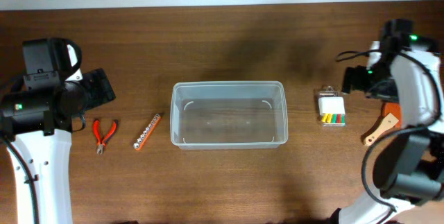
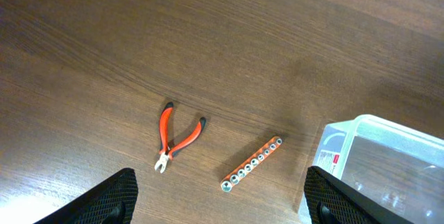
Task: Pack container
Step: 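Lower the right gripper and grasp the screwdriver set package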
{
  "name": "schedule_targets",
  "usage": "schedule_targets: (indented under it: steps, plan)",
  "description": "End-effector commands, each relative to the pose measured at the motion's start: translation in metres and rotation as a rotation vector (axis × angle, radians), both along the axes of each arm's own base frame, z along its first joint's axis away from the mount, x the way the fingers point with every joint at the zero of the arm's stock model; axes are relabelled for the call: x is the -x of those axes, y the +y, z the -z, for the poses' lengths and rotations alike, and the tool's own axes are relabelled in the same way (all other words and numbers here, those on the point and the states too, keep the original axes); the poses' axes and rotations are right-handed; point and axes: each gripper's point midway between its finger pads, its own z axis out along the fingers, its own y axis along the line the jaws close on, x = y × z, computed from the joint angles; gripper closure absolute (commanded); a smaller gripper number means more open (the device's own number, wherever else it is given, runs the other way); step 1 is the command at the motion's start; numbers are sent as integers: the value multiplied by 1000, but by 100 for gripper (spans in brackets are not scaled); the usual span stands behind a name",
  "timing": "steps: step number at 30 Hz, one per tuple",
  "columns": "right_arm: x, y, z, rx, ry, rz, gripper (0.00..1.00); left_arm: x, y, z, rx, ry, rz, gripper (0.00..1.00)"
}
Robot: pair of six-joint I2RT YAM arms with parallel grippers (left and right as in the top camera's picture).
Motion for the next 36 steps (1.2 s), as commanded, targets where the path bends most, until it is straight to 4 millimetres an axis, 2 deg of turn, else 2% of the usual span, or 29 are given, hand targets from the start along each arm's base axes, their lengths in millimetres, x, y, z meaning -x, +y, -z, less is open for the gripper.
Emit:
schedule_targets:
  steps: [1, 5, 16, 25, 36]
  plan:
    - [-8, 13, 3, 17, 3, -121, 1, -1, 1, 2, -8, 6, 13, 21]
    - [-14, 21, 12, 13, 14, -182, 1, -1, 1, 2, -7, 7, 14, 21]
    - [-13, 26, 54, -41, 109, -158, 1, -2, 1, 1, -7, 2, 13, 21]
    - [-12, 31, 76, -75, 139, -159, 1, -2, 1, 2, -5, 2, 10, 21]
    - [21, 42, 122, -121, 200, -157, 1, -2, 1, 1, -6, -1, 10, 21]
